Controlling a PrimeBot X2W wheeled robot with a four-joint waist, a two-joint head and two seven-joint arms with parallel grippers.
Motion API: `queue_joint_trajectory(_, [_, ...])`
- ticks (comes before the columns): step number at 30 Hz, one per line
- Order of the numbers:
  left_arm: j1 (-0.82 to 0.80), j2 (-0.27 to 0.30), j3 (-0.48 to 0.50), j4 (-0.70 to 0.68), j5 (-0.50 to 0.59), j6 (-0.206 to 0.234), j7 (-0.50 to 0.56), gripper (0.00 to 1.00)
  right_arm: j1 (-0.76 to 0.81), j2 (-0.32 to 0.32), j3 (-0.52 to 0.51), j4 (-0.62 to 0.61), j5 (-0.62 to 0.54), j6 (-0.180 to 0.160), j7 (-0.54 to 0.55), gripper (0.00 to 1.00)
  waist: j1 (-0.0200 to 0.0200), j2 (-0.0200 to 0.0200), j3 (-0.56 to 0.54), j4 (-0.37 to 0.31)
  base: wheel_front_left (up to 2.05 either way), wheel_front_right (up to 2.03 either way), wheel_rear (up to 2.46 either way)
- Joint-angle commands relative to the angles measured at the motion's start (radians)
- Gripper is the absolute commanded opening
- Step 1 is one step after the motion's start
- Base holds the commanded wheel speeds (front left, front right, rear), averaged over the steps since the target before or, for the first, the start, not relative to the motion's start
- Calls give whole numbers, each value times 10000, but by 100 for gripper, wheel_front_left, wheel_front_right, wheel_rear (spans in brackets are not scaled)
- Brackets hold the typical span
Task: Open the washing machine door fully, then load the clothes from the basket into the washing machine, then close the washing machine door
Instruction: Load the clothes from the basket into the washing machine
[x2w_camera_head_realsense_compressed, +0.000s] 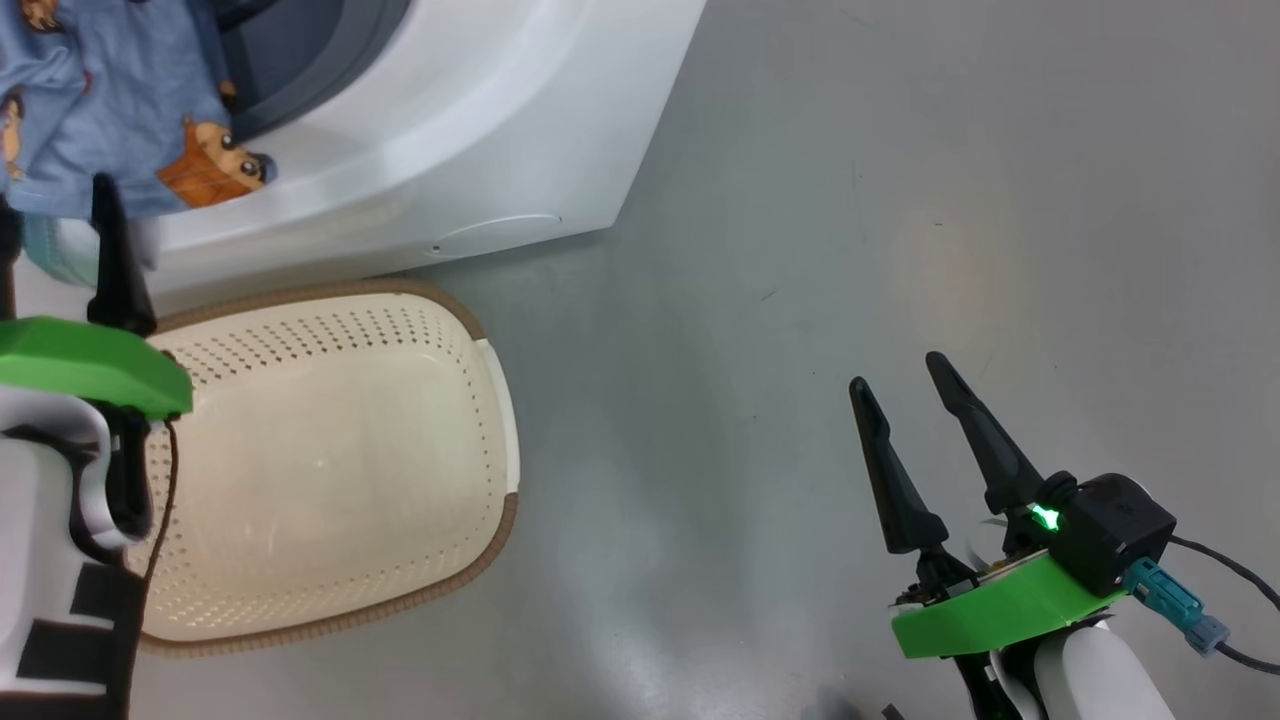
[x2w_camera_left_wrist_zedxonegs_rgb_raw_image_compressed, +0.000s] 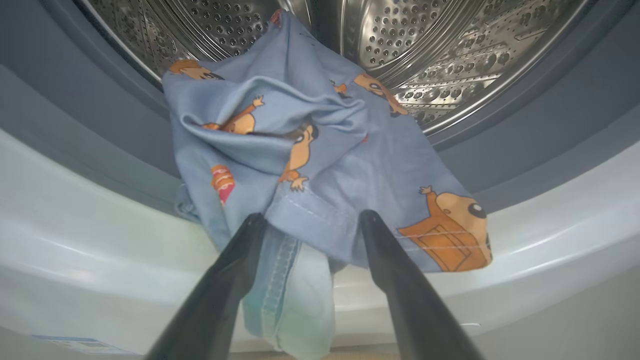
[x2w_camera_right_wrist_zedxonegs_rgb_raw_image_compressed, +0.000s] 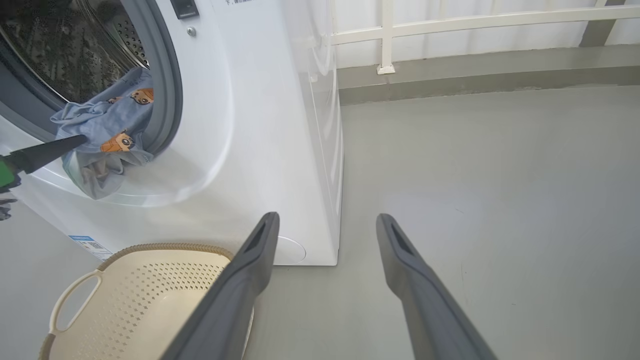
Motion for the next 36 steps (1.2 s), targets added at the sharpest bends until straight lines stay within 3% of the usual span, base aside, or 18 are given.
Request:
queue_joint_trajectory(1, [-222,380,262,-107,78,-38,-90,100,-50,12,257,-251,88,62,-48,100,0,0,18,-23,0,0,0])
queue_joint_trajectory(15, [-1203,501,41,1263,279,-159,-469,100,-87,12,322,-283,35,62,-48,100,0,0,222,-183,0,0,0])
queue_joint_trajectory(16, [-1260,495,24,1350,290,-167,-494,85,-92,12,328,-281,31,62,-48,100,0,0,230,-185,0,0,0])
queue_joint_trajectory(18, [-1372,484,-23,1525,320,-186,-534,44,-102,12,329,-274,25,62,-48,100,0,0,241,-182,0,0,0])
queue_joint_trajectory(19, [-1425,477,-46,1606,333,-196,-553,31,-104,12,333,-269,19,62,-48,100,0,0,244,-182,0,0,0])
queue_joint_trajectory(20, [-1475,460,-67,1674,342,-206,-573,10,-106,12,334,-264,12,62,-48,100,0,0,245,-179,0,0,0])
queue_joint_trajectory(21, [-1548,429,-103,1783,356,-227,-615,0,-109,12,332,-255,3,62,-48,100,0,0,232,-180,0,0,0])
queue_joint_trajectory(36, [-2127,413,-353,1311,523,-95,-505,0,34,12,399,-233,95,62,-48,100,0,0,57,-187,0,0,0])
